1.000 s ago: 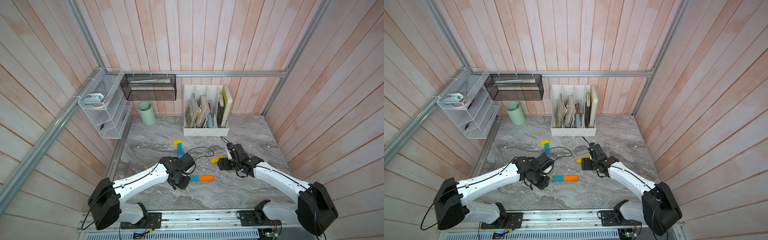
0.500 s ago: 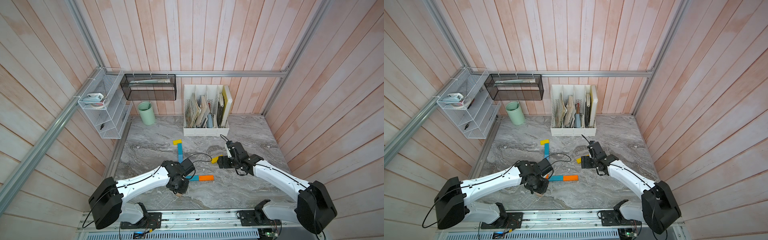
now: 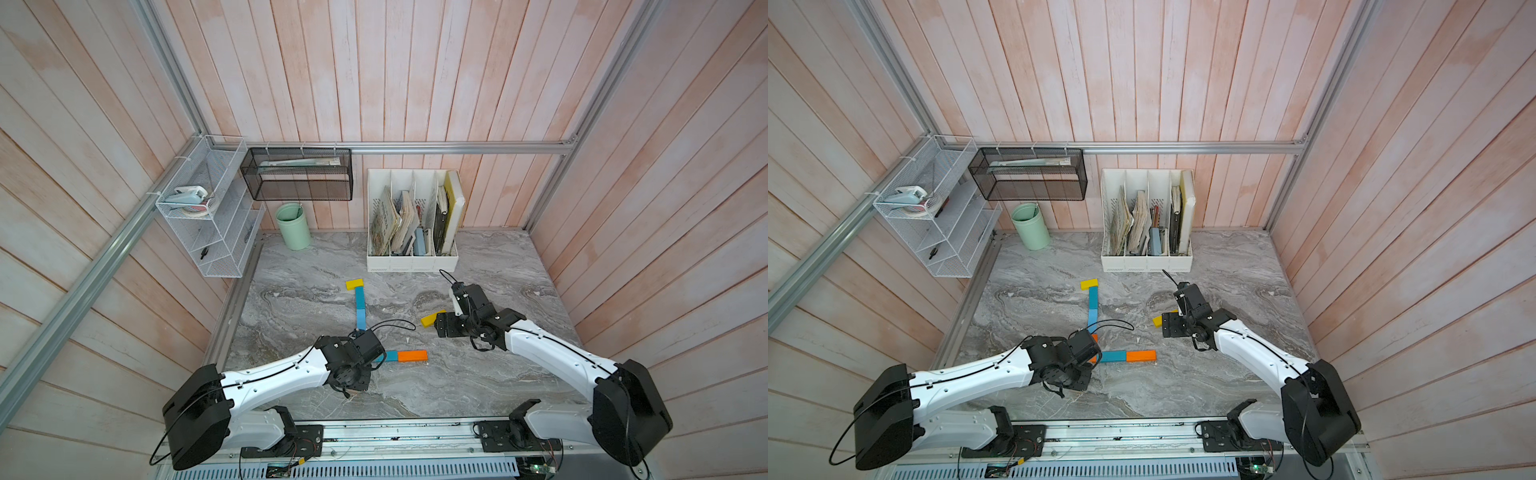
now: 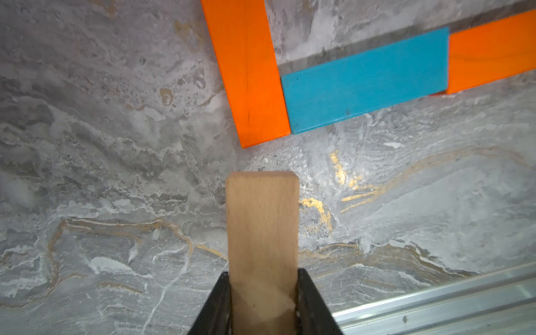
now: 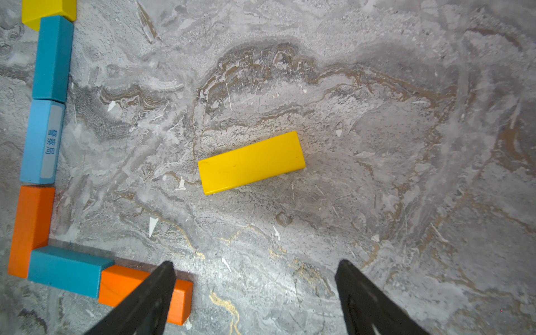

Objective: Assemble a giraffe with building blocks
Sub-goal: Assemble the building block at the center of the board.

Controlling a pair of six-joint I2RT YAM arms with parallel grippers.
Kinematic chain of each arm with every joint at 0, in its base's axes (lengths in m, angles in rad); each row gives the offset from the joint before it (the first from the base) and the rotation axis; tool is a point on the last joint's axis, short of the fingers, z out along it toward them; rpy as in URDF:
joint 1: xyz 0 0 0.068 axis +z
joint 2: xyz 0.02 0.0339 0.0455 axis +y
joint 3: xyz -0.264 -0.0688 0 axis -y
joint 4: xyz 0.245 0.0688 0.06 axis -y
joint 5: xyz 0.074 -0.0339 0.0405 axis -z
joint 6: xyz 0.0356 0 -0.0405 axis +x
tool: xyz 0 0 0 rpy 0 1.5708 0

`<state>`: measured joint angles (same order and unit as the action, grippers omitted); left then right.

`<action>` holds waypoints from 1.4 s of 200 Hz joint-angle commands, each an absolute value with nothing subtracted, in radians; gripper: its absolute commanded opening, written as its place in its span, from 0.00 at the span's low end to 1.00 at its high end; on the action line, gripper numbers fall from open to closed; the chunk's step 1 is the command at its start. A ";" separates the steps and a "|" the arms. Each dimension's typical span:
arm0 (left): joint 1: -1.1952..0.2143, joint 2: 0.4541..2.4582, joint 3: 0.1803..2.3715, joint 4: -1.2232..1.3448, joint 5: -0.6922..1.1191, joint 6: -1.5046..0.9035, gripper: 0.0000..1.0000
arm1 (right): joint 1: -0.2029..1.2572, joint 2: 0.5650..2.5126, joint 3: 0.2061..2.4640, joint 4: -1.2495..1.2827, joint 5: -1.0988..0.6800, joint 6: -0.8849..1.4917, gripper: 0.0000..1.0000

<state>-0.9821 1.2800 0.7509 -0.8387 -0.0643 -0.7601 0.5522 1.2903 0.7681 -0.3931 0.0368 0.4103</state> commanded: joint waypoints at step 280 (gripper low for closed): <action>-1.001 1.359 0.673 -0.730 -0.112 -0.794 0.32 | 0.553 1.309 0.761 -0.384 0.038 0.396 0.89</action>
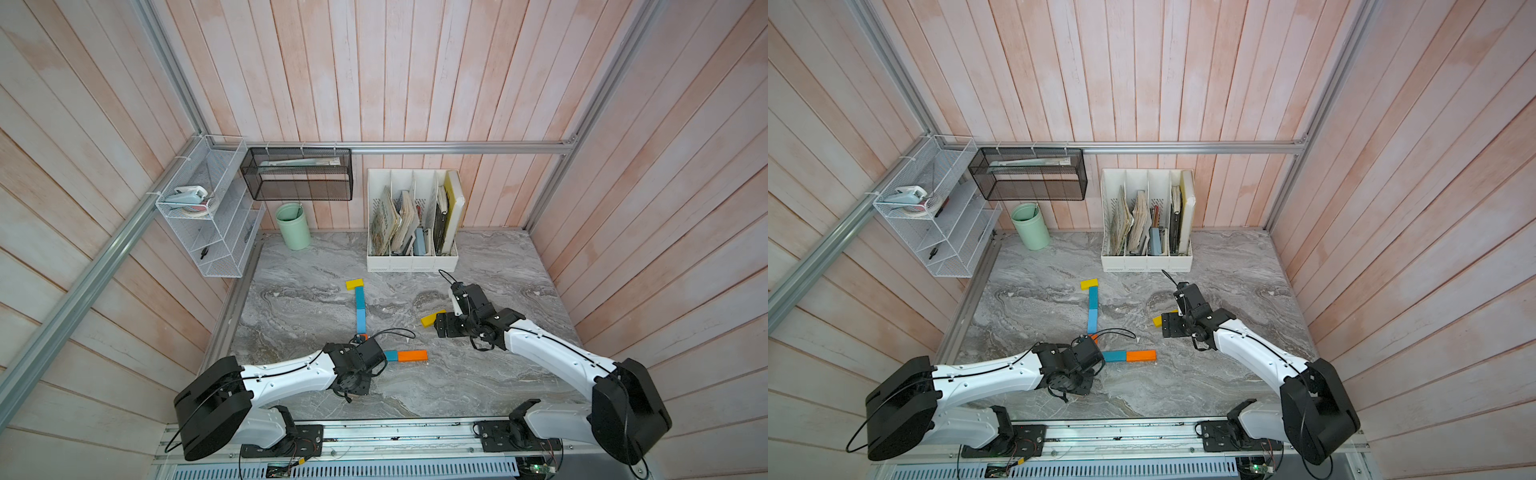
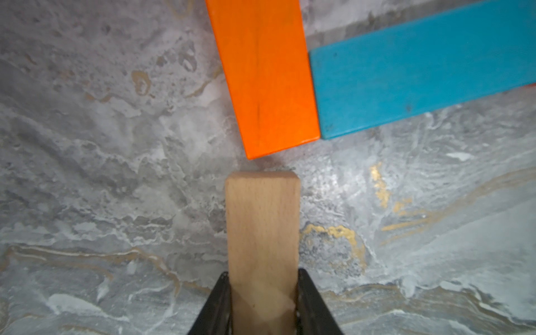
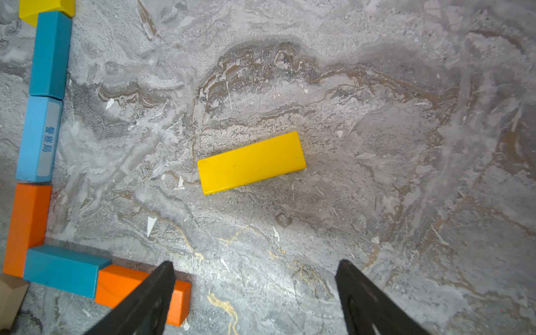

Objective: Assemble a giraffe with building blocks
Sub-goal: Assemble the building block at the center of the board.

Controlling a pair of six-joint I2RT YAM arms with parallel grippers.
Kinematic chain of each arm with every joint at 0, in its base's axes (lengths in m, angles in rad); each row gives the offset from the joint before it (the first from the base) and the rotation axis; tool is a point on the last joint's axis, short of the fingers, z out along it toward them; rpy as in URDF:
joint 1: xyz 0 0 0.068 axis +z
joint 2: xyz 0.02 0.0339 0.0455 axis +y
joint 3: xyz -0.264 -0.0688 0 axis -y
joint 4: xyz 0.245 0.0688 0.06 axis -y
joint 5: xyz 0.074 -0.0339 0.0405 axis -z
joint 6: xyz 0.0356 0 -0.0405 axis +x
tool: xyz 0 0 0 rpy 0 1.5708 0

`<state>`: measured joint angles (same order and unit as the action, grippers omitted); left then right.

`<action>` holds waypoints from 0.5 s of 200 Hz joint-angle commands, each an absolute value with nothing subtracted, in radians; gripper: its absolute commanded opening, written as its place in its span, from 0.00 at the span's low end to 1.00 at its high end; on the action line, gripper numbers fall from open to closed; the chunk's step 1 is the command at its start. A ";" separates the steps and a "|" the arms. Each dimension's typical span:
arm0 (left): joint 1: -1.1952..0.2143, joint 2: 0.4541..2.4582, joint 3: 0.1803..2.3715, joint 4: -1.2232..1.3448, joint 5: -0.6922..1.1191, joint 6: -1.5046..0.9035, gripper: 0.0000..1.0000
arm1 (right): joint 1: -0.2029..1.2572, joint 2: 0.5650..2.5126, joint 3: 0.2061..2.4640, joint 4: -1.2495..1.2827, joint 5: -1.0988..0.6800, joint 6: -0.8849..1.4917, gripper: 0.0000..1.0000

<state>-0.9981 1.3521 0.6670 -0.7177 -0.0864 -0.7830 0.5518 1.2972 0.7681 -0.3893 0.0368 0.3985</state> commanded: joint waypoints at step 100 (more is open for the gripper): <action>-1.002 1.369 0.688 -0.729 -0.114 -0.786 0.55 | 0.553 1.305 0.755 -0.385 0.037 0.396 0.89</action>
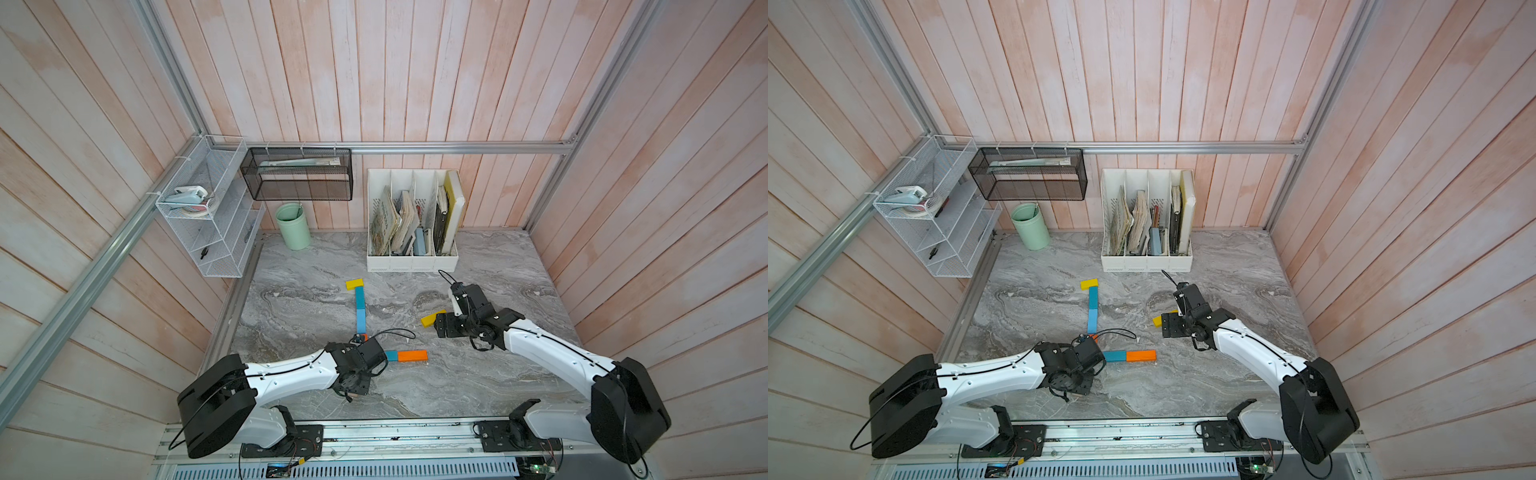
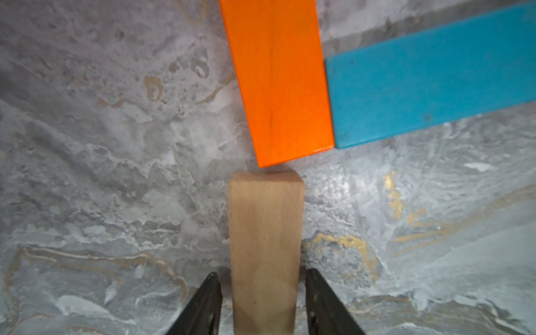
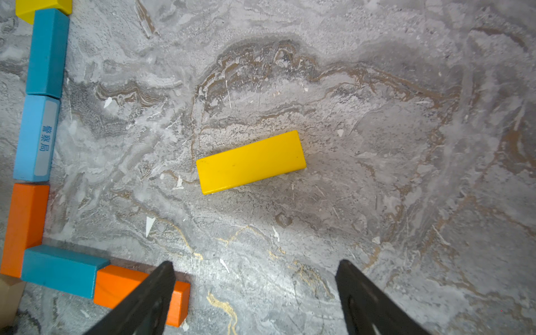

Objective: Assemble a giraffe with building blocks
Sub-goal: Assemble the building block at the center of the board.

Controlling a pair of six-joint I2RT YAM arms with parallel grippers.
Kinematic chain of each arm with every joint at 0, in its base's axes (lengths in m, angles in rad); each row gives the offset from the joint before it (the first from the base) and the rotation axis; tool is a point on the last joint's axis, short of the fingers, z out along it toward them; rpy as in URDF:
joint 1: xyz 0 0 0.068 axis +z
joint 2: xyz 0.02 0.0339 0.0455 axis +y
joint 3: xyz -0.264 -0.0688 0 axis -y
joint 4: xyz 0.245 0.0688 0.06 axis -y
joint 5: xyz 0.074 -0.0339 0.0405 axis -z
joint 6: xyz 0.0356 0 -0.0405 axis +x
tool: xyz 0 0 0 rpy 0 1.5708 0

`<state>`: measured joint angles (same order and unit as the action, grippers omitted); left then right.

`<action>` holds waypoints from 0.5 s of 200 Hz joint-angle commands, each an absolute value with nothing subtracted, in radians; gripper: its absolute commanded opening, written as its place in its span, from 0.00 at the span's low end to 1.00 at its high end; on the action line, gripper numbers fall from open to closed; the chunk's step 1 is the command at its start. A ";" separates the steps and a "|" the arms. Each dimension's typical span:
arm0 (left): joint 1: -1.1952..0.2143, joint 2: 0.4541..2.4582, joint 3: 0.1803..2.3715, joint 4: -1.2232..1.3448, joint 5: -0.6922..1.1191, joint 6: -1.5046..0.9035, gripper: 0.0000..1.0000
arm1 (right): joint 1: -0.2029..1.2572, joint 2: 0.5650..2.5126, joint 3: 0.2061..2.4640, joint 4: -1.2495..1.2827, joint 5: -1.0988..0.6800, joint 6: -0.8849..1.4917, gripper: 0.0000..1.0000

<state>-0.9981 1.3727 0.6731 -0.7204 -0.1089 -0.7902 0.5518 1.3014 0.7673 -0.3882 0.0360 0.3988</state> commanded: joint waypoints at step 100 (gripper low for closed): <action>-1.005 1.189 1.063 -0.916 -0.232 -0.756 0.48 | 0.568 1.339 0.844 -0.425 0.127 0.378 0.98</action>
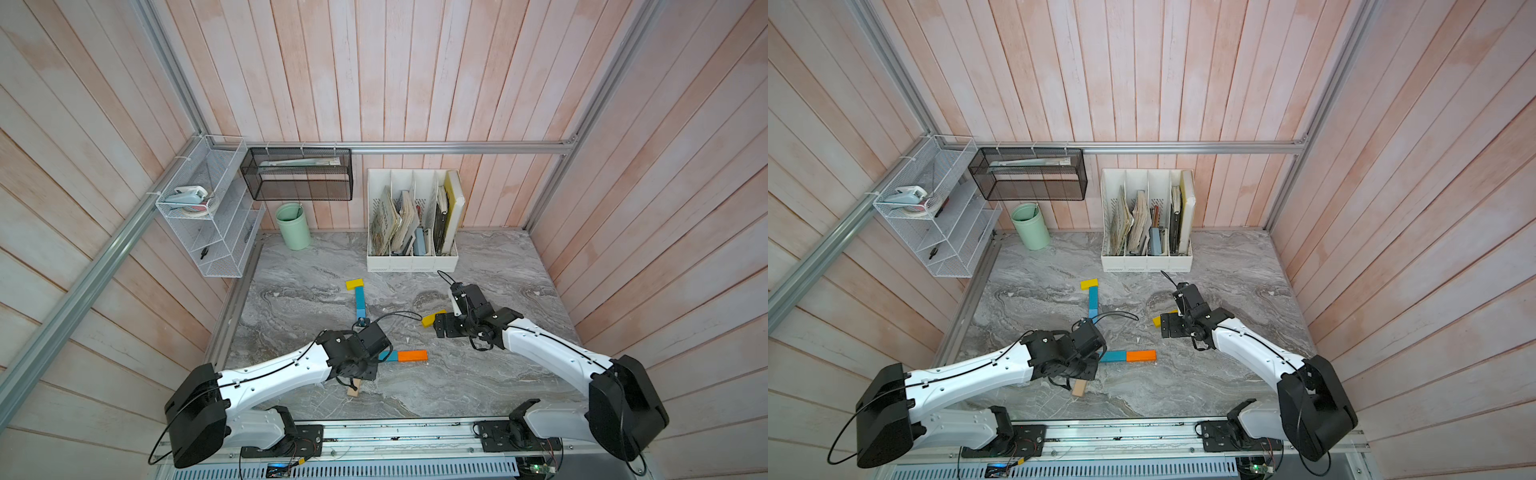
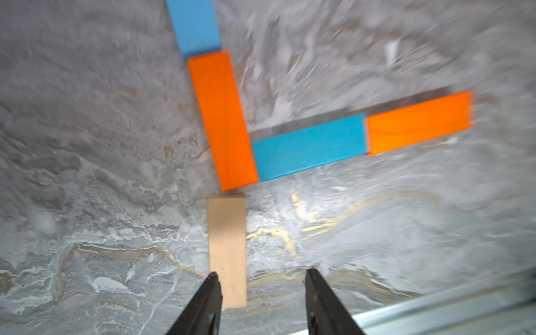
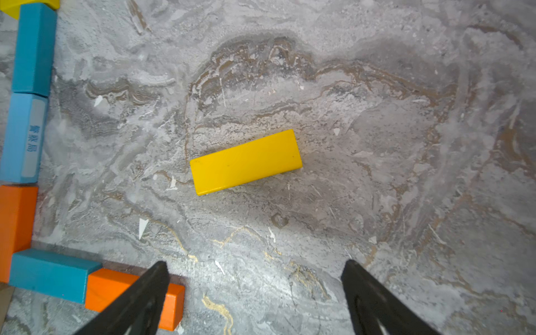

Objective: Assemble a giraffe with building blocks
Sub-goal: Assemble the building block at the center of the board, then pick up the building block from the center of the board.

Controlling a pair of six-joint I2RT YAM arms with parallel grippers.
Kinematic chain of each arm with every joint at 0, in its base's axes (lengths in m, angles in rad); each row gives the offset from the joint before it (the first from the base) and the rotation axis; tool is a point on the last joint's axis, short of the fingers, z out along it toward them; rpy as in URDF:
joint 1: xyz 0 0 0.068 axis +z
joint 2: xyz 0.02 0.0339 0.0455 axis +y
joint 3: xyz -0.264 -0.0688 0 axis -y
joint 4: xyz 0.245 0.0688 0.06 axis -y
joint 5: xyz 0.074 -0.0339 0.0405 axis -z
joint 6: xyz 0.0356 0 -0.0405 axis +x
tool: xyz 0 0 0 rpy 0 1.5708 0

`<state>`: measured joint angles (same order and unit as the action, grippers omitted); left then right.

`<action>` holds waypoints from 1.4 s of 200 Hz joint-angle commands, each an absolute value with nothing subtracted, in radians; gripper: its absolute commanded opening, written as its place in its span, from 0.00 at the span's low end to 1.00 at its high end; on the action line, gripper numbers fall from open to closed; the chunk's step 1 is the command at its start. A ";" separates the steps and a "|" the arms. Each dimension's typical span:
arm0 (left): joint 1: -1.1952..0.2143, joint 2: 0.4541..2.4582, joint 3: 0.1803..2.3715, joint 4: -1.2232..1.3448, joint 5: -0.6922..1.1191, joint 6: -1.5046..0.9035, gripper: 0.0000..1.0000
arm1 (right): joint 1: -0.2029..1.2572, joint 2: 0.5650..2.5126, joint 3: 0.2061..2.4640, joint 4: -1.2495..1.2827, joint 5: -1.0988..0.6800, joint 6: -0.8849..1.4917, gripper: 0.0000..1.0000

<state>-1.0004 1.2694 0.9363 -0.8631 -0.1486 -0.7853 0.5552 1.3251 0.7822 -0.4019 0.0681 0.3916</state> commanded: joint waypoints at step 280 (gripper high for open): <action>-0.776 0.929 0.810 -0.566 -0.148 -0.560 0.37 | 0.539 1.975 1.373 -0.901 -0.177 1.351 0.75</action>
<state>-0.7799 0.9340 0.8165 -0.5606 -0.1600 -0.5831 0.5362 2.0209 1.4311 -0.9363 -0.1593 1.2617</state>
